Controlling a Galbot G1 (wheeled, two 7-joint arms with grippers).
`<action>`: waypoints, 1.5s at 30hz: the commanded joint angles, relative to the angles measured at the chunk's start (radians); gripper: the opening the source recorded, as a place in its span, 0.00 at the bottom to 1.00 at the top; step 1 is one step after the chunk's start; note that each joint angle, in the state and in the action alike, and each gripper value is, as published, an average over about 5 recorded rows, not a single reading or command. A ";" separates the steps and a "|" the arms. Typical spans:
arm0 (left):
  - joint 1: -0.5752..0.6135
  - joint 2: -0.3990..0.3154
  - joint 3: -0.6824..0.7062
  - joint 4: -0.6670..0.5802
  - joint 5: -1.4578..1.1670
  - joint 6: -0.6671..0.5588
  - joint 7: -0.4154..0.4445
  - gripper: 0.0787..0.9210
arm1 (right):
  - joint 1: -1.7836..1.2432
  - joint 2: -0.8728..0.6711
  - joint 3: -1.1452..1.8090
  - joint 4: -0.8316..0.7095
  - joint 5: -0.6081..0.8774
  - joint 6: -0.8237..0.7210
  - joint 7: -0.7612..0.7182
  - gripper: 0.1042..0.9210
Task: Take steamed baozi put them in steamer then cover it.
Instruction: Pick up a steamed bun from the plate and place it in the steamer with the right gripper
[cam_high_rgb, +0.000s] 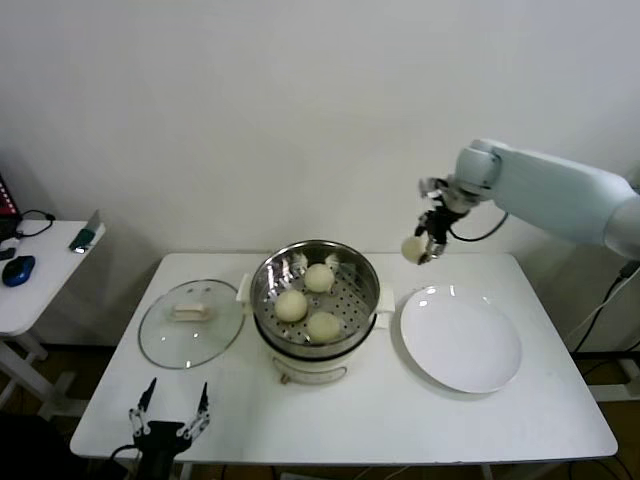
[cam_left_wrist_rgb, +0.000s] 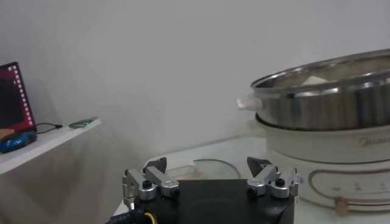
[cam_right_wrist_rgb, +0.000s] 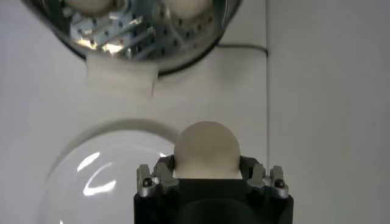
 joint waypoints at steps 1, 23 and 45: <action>0.013 0.006 0.016 -0.025 -0.026 0.003 0.000 0.88 | 0.248 0.232 -0.278 0.147 0.355 -0.071 0.074 0.71; 0.003 0.027 0.004 -0.034 -0.049 0.014 0.001 0.88 | 0.038 0.312 -0.289 0.214 0.329 -0.139 0.240 0.71; -0.019 0.037 -0.007 -0.023 -0.050 0.023 0.003 0.88 | 0.039 0.272 -0.232 0.183 0.301 -0.147 0.219 0.88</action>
